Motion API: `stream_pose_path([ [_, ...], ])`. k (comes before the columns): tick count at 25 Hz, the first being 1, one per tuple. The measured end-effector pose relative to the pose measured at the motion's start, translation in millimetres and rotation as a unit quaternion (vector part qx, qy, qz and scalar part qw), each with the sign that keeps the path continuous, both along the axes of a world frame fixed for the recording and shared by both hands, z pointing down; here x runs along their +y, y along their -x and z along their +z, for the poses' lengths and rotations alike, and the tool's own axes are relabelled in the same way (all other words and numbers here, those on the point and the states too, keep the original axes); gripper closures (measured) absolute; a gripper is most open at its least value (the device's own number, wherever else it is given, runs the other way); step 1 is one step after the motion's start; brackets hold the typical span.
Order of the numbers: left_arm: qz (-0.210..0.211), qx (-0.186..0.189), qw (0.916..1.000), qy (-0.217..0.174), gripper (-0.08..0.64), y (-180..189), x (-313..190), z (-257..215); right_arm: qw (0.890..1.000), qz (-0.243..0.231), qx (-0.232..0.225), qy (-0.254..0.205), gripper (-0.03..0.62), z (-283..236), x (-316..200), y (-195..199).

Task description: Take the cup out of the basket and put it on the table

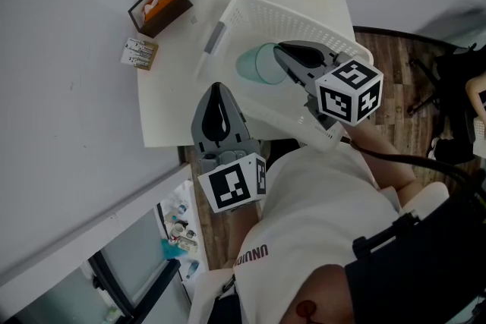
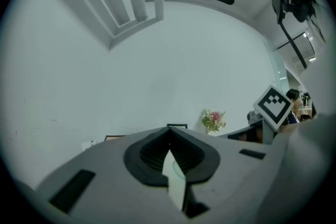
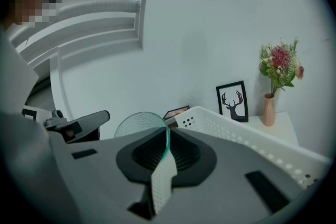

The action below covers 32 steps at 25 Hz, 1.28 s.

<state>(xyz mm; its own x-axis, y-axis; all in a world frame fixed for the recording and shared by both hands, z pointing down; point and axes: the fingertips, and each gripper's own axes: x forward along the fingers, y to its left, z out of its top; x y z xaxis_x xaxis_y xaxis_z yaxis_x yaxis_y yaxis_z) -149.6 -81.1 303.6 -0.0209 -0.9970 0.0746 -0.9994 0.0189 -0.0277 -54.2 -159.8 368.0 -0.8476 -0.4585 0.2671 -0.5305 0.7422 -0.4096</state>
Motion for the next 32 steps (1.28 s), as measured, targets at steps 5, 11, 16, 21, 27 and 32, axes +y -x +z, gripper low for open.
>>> stream_pose_path([
  [5, 0.002, -0.004, 1.0, 0.002, 0.548, -2, -1, 0, 1.0, 0.001, -0.011, -0.007, 0.555, -7, -1, -2],
  [11, 0.002, -0.003, 1.0, 0.001, 0.548, -3, 0, -1, 1.0, 0.004, -0.027, -0.012, 0.555, -15, -1, -5],
  [16, 0.001, -0.002, 1.0, 0.002, 0.548, -2, 0, 0, 0.999, 0.009, -0.033, -0.013, 0.555, -18, -1, -7],
  [21, 0.0, -0.002, 1.0, 0.002, 0.548, -2, 1, 0, 0.999, 0.01, -0.046, -0.015, 0.555, -23, -1, -8],
  [27, 0.001, 0.0, 1.0, 0.003, 0.548, -1, 0, 1, 0.998, 0.012, -0.053, -0.019, 0.555, -28, -1, -8],
  [32, 0.004, -0.001, 1.0, 0.003, 0.548, -3, 0, 1, 0.998, 0.012, -0.054, -0.024, 0.555, -30, 0, -10],
])
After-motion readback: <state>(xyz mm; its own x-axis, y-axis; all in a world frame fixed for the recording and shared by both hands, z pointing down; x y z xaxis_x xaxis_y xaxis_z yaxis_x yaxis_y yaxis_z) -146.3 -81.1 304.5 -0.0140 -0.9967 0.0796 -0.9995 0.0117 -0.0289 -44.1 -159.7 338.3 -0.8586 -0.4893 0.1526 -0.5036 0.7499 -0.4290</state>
